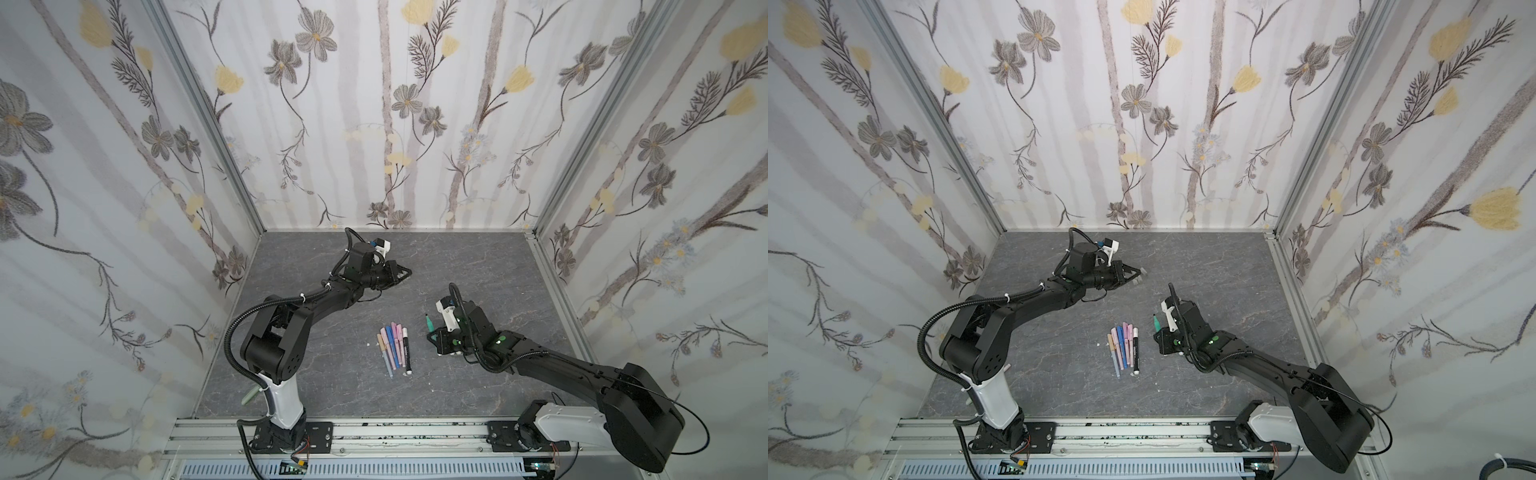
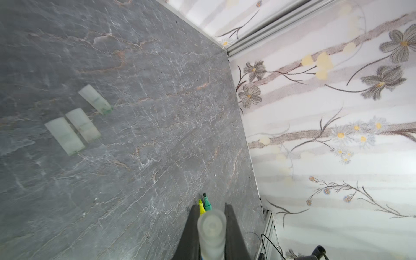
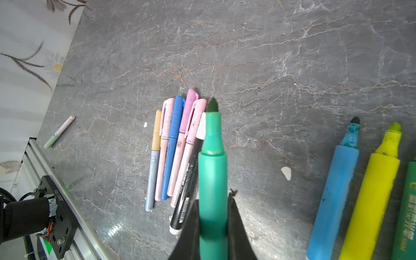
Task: Open the pen caps
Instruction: 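Pull the cap off with the left gripper while the right gripper lowers the highlighter, then lower the green highlighter beside the other highlighters while the left gripper carries the cap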
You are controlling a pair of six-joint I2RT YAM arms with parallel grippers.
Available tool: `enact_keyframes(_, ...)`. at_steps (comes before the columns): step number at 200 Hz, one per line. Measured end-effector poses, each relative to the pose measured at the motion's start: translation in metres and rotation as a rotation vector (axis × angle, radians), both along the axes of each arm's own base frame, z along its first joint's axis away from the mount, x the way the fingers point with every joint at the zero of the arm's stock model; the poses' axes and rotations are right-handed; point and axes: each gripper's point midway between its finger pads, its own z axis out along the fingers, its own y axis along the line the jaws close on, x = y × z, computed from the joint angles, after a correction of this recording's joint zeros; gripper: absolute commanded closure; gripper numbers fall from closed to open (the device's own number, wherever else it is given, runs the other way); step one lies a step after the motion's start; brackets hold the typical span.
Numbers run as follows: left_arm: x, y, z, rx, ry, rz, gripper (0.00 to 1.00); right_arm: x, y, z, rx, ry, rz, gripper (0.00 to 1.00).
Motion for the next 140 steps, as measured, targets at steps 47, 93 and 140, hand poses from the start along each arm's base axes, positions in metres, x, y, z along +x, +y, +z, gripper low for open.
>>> enact_keyframes(47,0.004,0.039,-0.004,0.010,0.007,0.072,1.00,0.010,-0.007,-0.018,-0.087,0.051,-0.084,1.00)
enact_keyframes(93,-0.005,0.078,-0.014,0.039,0.017,0.127,1.00,0.029,-0.013,-0.036,-0.258,0.096,-0.191,1.00)
enact_keyframes(140,-0.012,0.100,-0.019,0.063,0.019,0.151,1.00,0.038,-0.018,-0.055,-0.438,0.111,-0.245,1.00)
